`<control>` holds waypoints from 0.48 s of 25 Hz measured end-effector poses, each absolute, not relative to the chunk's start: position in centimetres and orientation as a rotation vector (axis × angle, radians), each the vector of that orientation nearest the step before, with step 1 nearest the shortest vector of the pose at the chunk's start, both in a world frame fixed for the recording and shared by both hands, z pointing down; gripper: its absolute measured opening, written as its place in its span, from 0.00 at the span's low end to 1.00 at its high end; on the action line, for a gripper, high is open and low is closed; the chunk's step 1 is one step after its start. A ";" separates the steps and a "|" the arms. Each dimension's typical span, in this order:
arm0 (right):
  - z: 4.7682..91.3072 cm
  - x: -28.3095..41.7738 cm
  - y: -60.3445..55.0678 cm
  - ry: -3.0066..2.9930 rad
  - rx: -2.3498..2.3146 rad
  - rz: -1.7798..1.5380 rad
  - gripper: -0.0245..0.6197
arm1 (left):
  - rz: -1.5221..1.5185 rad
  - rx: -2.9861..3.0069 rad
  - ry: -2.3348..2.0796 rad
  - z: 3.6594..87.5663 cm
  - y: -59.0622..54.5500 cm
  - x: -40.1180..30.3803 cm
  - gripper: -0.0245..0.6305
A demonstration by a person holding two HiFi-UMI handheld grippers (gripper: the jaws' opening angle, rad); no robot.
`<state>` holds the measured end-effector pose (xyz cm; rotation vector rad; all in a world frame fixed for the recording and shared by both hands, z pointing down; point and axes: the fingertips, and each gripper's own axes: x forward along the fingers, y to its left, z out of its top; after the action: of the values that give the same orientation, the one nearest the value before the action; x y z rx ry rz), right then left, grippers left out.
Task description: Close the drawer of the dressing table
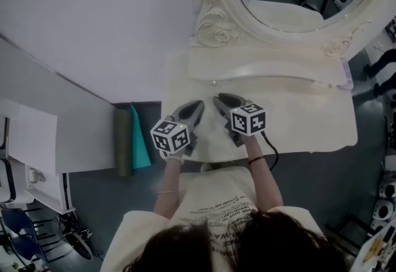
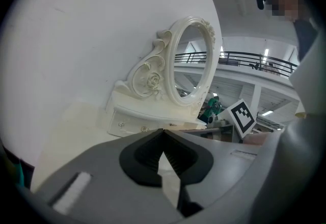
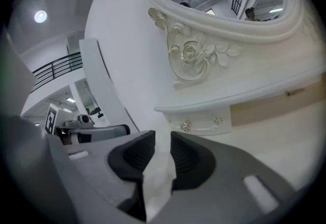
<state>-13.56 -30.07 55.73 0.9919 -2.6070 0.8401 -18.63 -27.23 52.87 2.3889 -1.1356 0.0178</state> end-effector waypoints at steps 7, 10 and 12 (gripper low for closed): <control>52.1 -13.1 -27.8 -2.720 1.003 0.707 0.10 | 0.002 2.462 -1.082 51.3 -24.8 -17.8 0.04; 50.9 -13.1 -27.1 -2.747 1.016 0.671 0.06 | -0.006 2.480 -1.072 50.8 -24.2 -17.7 0.04; 50.3 -13.3 -26.6 -2.765 1.017 0.649 0.04 | -0.013 2.491 -1.070 50.4 -23.8 -17.7 0.04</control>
<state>-13.26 -26.59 50.29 1.0170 -2.7647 0.6491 -17.74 -23.79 50.44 2.4912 -1.0703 -0.0130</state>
